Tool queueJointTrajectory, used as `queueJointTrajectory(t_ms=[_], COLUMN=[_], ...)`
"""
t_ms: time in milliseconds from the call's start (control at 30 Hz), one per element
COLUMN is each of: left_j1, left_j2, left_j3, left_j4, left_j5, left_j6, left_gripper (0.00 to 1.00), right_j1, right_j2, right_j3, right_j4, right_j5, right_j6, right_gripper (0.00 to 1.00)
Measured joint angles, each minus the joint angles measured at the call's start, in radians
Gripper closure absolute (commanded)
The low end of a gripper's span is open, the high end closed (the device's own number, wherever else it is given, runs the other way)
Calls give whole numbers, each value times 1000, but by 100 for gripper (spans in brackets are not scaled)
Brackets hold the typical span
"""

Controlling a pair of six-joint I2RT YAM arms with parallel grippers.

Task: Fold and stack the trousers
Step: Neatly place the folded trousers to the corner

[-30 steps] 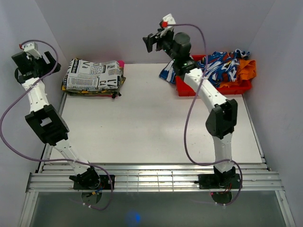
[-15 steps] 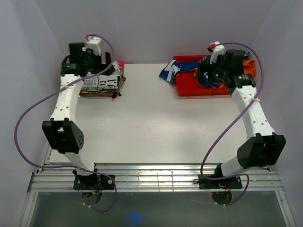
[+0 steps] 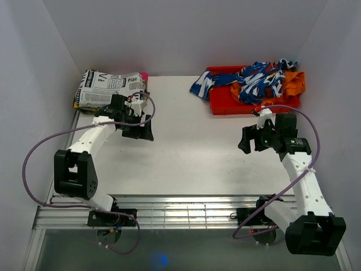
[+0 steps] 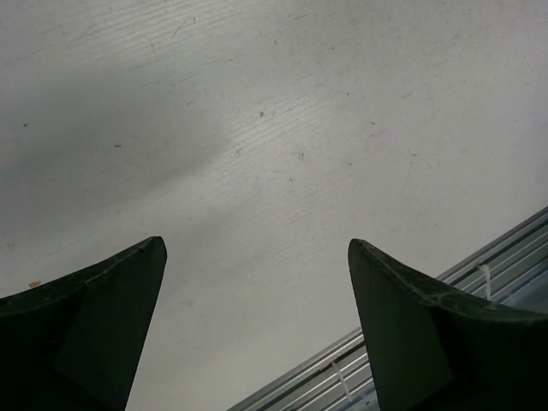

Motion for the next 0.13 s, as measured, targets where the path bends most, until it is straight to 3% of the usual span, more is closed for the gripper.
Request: queueJointTrajectory(t_ms=[133], left_j1=[0], left_j2=[-74], left_j3=[-13], left_j4=[9], left_j5=[-3], left_j6=[-2], left_gripper=[2], right_j1=[-56], right_j2=[-6], right_j3=[-1], right_j4=[2], right_j5=[-24], right_j6=[0], right_gripper=[10])
